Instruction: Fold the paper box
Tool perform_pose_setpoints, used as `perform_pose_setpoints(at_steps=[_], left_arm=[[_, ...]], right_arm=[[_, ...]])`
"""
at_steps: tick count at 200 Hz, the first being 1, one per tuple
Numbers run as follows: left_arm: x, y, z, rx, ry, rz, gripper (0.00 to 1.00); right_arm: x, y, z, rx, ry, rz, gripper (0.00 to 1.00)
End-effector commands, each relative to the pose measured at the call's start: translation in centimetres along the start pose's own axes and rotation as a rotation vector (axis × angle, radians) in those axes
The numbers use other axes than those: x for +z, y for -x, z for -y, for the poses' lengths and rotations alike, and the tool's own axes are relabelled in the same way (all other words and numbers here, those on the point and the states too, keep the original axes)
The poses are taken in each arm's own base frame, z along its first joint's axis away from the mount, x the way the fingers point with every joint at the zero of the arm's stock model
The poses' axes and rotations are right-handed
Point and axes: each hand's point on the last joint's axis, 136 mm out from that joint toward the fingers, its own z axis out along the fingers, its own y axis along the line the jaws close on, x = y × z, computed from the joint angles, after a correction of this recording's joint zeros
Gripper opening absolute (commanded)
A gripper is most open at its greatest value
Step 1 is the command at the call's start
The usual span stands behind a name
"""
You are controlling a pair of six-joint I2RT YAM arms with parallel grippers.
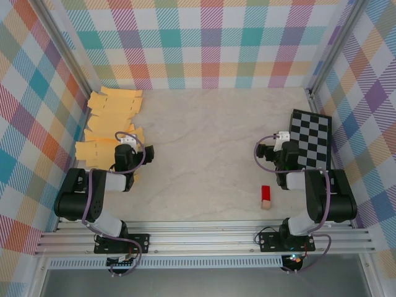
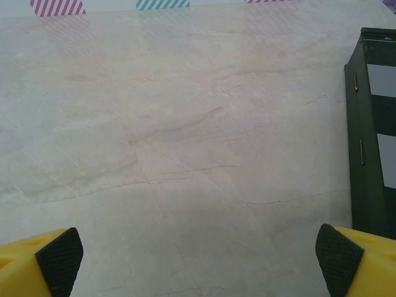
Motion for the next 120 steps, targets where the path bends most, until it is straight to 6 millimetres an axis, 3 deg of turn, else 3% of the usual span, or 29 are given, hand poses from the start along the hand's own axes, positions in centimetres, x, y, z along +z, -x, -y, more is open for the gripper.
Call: perform_pose_setpoints(at_steps=[1,120], left_arm=[[0.2,1.02,-0.02,0.016,0.001,0.025,1.0],[0.25,1.09,-0.08,0.012,0.001,0.027,1.0]], right_arm=[[0.28,1.03,-0.08,0.009,0.017,0.024,1.0],[0.28,1.03,-0.09,0.009,0.017,0.025,1.0]])
